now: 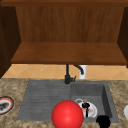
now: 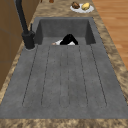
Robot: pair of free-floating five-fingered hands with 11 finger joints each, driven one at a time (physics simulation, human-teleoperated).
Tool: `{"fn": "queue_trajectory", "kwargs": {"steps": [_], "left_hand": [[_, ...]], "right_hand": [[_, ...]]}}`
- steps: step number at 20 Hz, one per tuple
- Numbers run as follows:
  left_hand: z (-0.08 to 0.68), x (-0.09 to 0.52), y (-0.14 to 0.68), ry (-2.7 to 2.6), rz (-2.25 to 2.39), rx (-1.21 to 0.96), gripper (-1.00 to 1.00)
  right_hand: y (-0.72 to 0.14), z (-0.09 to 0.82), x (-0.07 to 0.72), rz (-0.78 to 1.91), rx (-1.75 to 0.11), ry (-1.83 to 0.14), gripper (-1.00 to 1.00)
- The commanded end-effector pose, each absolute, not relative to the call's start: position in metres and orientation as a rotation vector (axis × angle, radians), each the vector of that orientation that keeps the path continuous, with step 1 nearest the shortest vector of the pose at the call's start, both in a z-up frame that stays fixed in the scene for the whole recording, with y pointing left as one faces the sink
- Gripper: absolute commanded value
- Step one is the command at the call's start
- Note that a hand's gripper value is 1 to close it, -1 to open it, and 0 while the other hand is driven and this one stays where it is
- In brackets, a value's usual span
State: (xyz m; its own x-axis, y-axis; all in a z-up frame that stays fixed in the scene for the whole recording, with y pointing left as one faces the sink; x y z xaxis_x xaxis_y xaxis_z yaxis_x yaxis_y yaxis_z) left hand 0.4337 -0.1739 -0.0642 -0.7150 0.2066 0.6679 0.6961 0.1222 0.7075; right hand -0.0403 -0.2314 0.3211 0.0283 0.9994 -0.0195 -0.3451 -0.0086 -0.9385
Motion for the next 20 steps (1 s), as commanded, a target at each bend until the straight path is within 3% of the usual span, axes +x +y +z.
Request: {"fn": "queue_trajectory", "kwargs": {"steps": [1,8,18,19,20], "left_hand": [[-0.079,0.438,-0.174,-1.998,-1.628,-0.884,-1.00],[-0.079,0.469,-0.171,-1.908,-1.536,-0.958,-1.00],[-0.074,0.448,-0.163,-1.910,-1.545,-1.011,-1.00],[-0.075,0.442,-0.161,-1.922,-1.554,-1.014,1.00],[-0.074,0.438,-0.159,-1.956,-1.635,-1.001,1.00]], "right_hand": [[-0.231,0.321,-0.040,1.343,-0.971,-0.918,0.00],[-0.231,0.321,-0.040,1.343,-0.971,-0.918,0.00],[-0.231,0.321,-0.040,1.343,-0.971,-0.918,0.00],[-0.231,0.321,-0.040,1.343,-0.971,-0.918,0.00],[-0.231,0.321,-0.040,1.343,-0.971,-0.918,0.00]]}}
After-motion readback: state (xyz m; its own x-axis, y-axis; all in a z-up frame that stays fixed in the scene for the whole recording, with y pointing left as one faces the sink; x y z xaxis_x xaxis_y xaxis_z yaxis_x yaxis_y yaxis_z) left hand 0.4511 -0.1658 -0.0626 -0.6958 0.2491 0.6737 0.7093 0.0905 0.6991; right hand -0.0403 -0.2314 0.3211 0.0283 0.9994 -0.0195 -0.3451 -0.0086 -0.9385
